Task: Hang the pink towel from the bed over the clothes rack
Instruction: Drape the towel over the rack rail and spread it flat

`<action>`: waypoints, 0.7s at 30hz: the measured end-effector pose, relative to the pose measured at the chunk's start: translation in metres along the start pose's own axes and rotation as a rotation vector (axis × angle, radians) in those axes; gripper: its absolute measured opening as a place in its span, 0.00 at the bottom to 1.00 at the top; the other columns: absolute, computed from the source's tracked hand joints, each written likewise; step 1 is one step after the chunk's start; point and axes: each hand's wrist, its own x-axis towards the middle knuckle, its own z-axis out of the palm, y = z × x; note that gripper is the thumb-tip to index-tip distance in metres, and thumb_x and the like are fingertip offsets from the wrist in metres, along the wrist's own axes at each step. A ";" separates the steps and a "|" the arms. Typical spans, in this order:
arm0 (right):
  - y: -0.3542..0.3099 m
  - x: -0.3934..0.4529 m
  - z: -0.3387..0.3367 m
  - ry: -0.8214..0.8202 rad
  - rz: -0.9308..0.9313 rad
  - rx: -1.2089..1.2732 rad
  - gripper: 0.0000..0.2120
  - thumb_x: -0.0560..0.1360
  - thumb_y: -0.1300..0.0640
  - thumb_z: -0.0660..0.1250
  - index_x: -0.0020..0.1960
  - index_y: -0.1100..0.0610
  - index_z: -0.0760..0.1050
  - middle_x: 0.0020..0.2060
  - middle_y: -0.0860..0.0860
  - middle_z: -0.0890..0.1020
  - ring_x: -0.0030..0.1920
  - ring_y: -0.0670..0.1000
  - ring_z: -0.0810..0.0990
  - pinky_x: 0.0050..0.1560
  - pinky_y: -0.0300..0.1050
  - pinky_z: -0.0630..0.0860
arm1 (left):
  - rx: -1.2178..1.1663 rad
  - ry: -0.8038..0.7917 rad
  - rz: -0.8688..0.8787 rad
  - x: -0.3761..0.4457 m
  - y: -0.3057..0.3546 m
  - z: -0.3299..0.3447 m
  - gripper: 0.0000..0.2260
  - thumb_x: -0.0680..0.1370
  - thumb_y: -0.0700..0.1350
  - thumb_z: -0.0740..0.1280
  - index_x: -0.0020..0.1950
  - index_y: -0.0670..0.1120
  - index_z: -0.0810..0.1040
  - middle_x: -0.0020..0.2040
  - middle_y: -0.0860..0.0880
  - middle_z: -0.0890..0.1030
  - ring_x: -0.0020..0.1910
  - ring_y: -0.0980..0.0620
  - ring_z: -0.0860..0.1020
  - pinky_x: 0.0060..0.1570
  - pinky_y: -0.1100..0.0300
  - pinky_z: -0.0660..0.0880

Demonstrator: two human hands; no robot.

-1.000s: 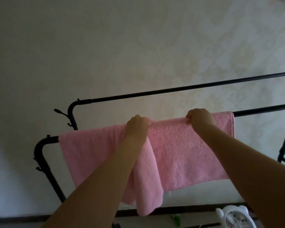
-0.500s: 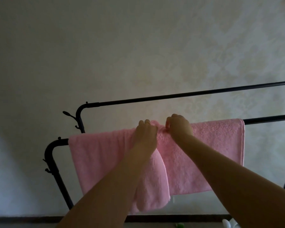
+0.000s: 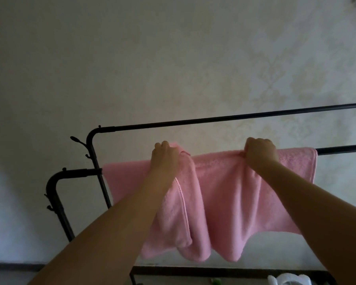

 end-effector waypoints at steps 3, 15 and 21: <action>0.026 0.006 -0.014 -0.094 0.054 -0.034 0.11 0.77 0.49 0.67 0.51 0.57 0.79 0.41 0.54 0.82 0.46 0.56 0.79 0.43 0.47 0.78 | -0.060 -0.044 -0.052 0.000 0.004 0.002 0.15 0.74 0.33 0.58 0.55 0.43 0.80 0.53 0.43 0.73 0.52 0.44 0.71 0.49 0.56 0.71; -0.085 -0.020 0.001 -0.171 -0.334 0.266 0.09 0.76 0.59 0.69 0.55 0.51 0.81 0.52 0.49 0.81 0.50 0.49 0.81 0.58 0.45 0.78 | -0.030 0.092 -0.116 0.000 0.061 0.006 0.17 0.78 0.55 0.62 0.46 0.42 0.80 0.48 0.45 0.73 0.45 0.46 0.72 0.45 0.53 0.70; -0.112 -0.015 0.011 -0.131 -0.261 0.233 0.06 0.76 0.58 0.69 0.52 0.54 0.82 0.49 0.50 0.81 0.47 0.49 0.81 0.56 0.43 0.78 | -0.075 0.101 -0.047 0.004 0.036 0.013 0.06 0.75 0.37 0.66 0.50 0.42 0.79 0.52 0.44 0.75 0.49 0.46 0.73 0.49 0.55 0.71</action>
